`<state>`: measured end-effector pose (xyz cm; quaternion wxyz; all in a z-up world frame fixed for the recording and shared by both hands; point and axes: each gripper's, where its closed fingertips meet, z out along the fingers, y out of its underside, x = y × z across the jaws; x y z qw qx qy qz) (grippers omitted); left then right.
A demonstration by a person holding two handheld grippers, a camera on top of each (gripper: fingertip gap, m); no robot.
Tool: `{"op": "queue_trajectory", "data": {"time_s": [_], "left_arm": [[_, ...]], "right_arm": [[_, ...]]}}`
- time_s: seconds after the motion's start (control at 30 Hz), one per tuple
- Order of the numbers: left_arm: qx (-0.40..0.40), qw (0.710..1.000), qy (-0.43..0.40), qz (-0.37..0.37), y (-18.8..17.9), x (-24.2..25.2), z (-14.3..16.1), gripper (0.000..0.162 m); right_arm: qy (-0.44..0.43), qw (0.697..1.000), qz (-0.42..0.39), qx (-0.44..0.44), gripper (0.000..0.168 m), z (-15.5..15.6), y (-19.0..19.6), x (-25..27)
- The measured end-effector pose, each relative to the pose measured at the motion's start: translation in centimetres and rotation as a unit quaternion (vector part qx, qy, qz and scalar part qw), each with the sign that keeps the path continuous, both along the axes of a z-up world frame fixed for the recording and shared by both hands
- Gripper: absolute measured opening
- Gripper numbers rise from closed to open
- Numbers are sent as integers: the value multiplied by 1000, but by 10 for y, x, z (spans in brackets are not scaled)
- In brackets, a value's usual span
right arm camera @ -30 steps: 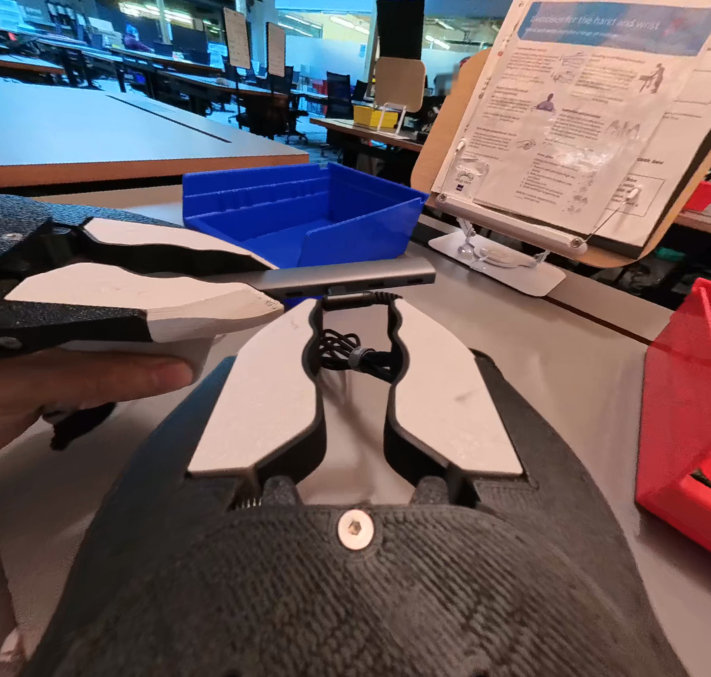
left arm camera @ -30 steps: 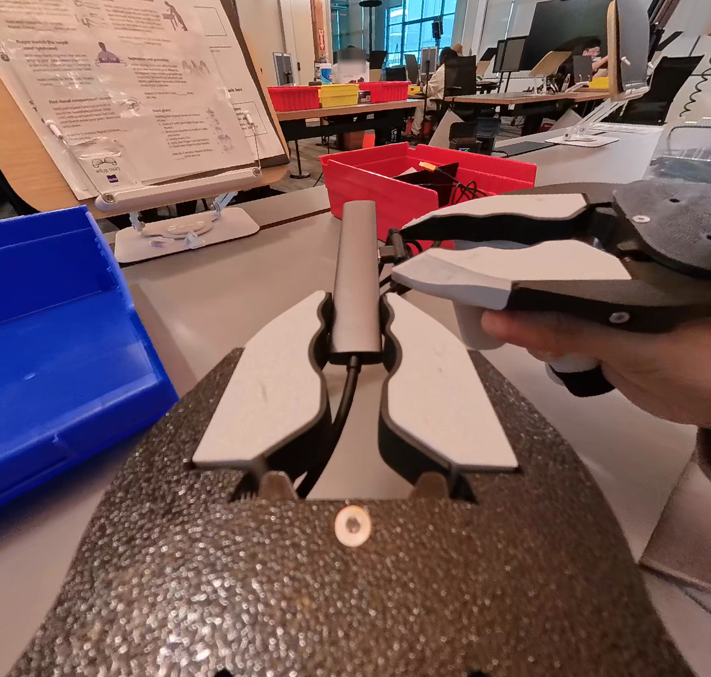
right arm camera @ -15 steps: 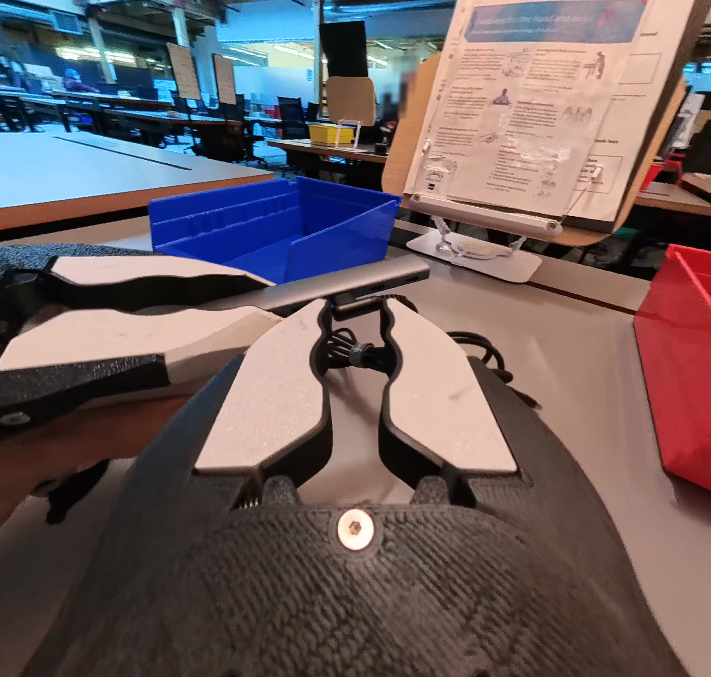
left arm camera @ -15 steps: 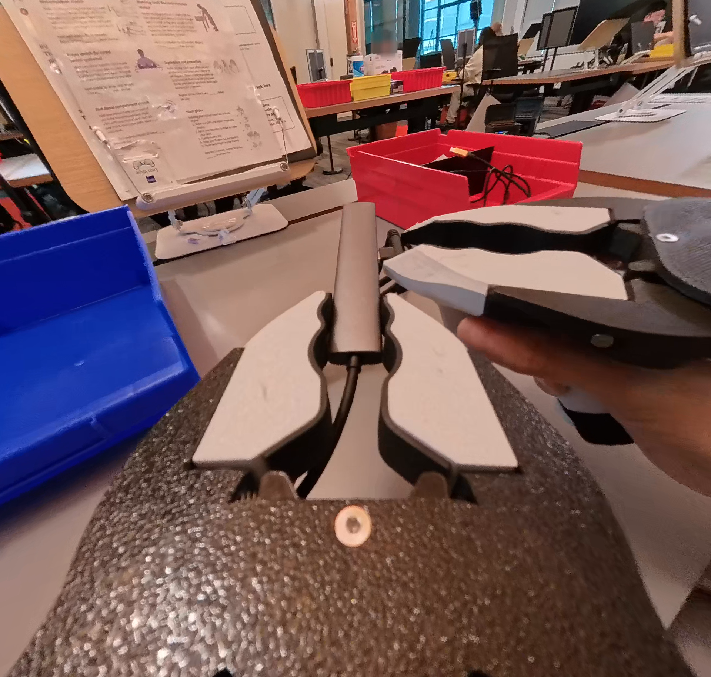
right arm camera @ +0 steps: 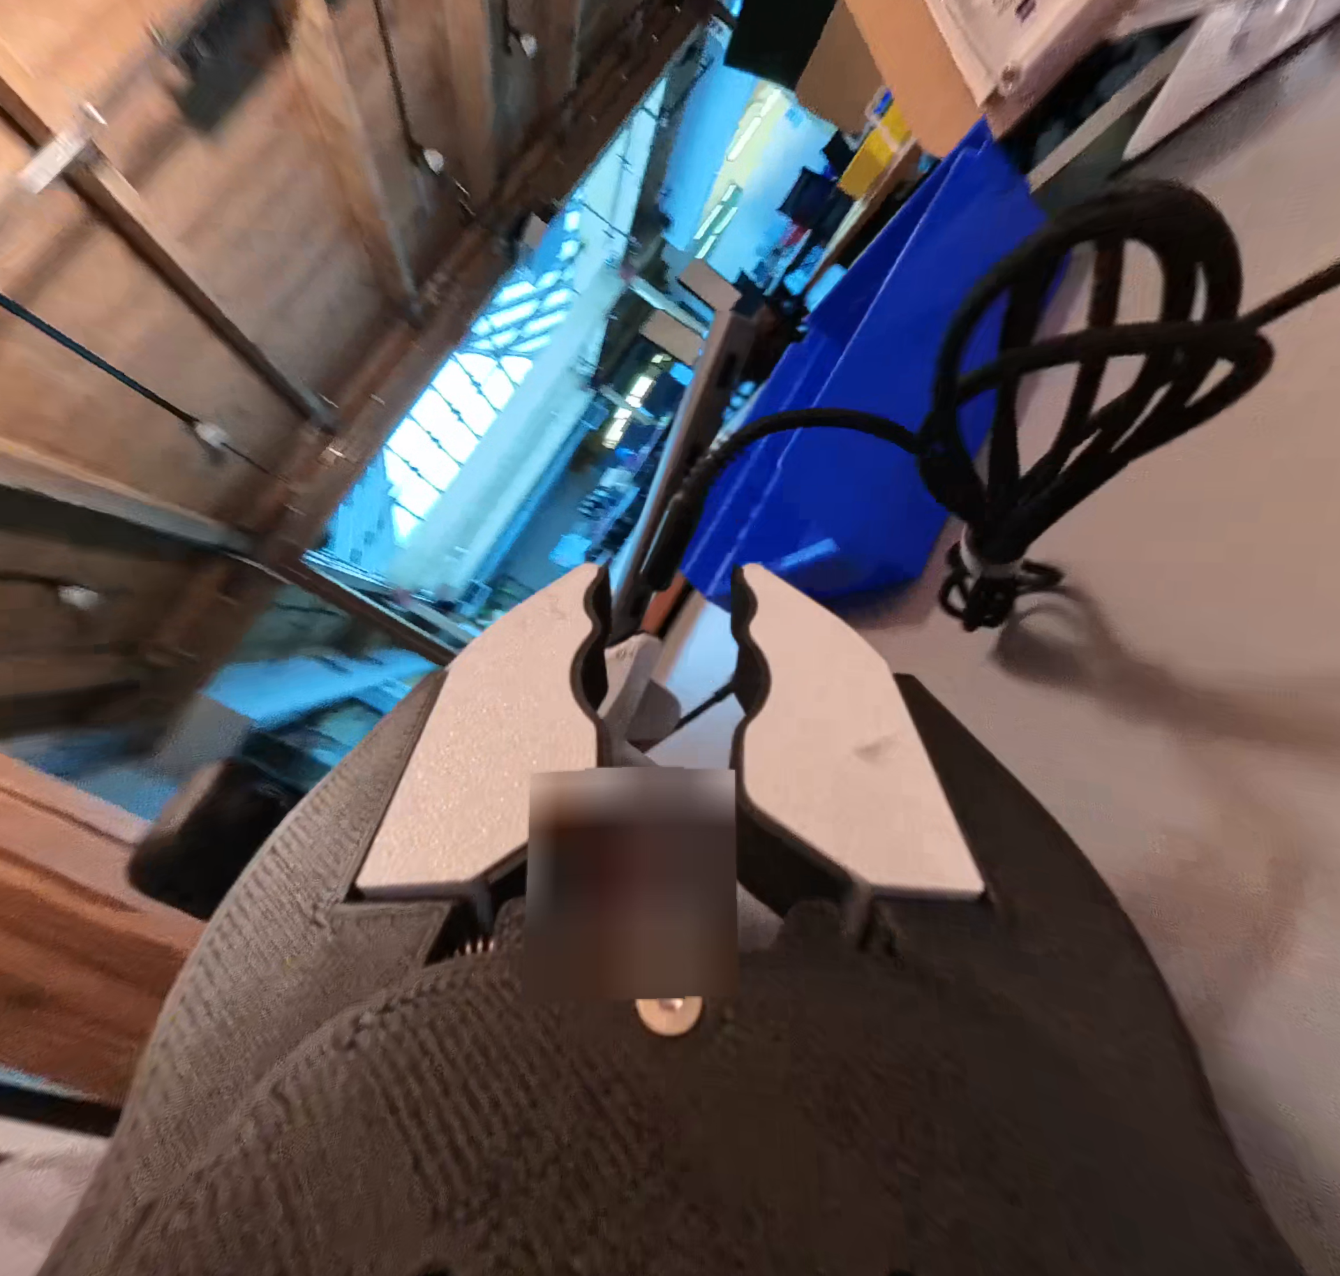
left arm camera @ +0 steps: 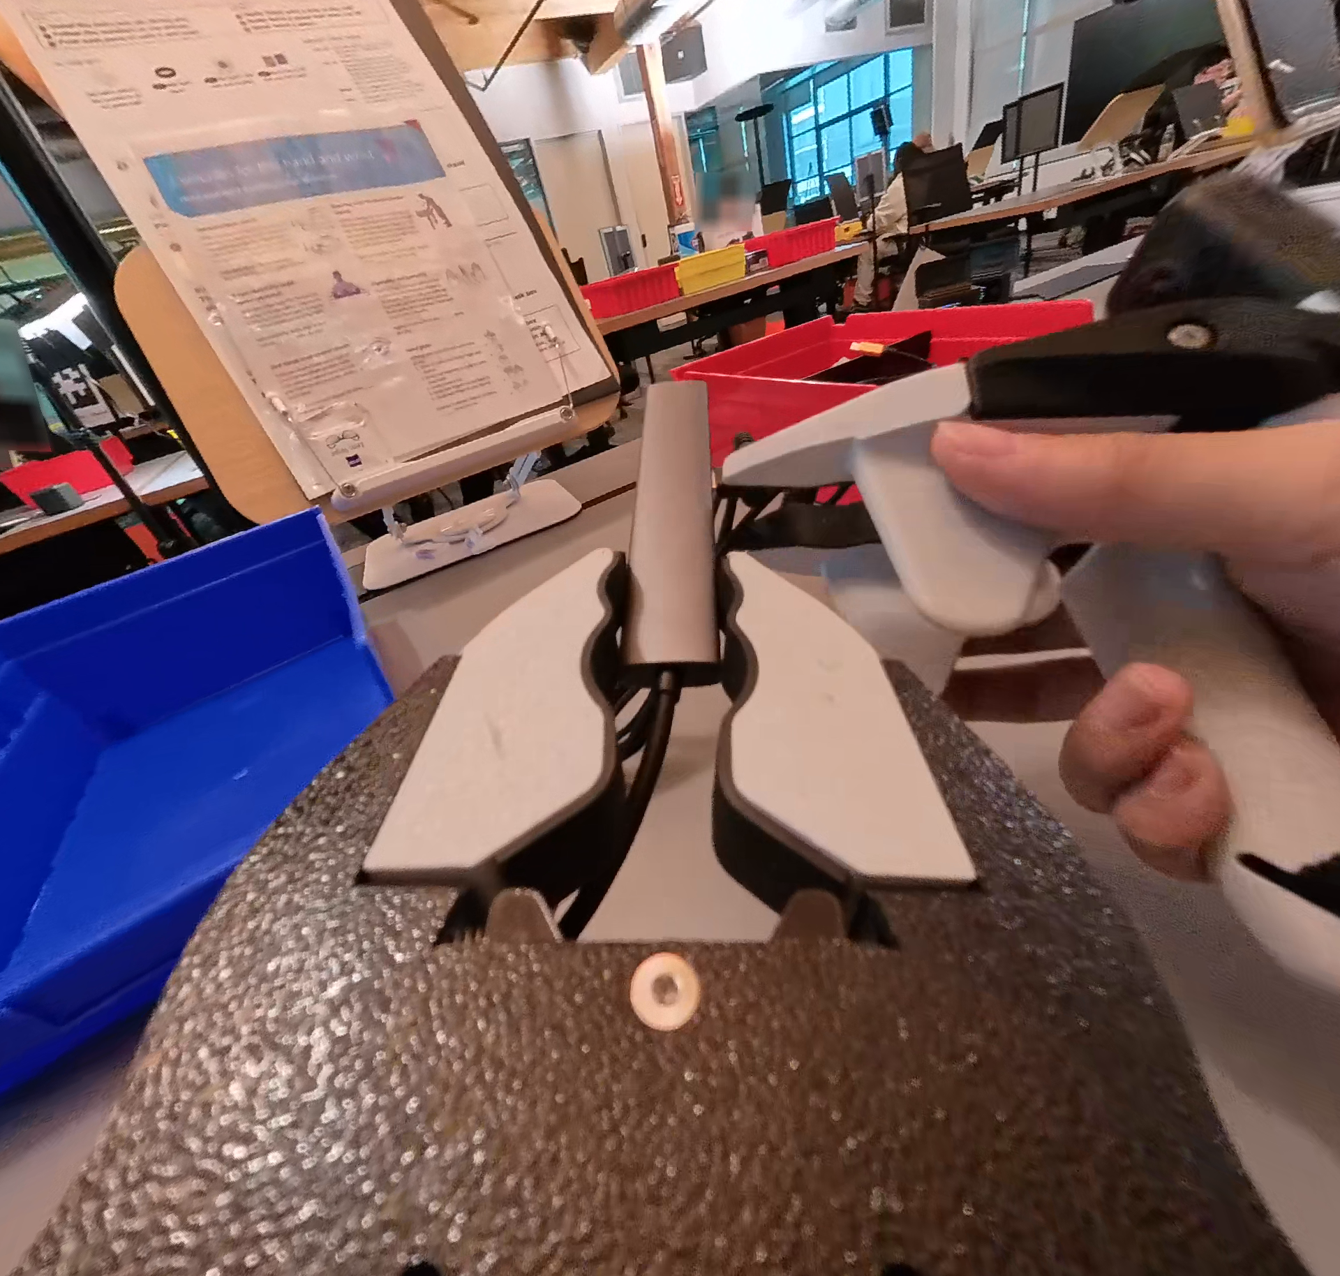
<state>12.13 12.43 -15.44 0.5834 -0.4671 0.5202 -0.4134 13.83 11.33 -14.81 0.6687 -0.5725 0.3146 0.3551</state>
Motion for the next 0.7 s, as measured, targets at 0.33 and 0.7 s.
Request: {"op": "queue_trajectory", "data": {"time_s": [0.33, 0.7], "left_arm": [[9, 1000, 15, -20, -8, 4, -7, 23], [5, 1000, 6, -7, -3, 0, -10, 23]], "right_arm": [[102, 990, 80, 54, 10, -1, -9, 8], [139, 986, 66, 64, 8, -4, -3, 5]]}}
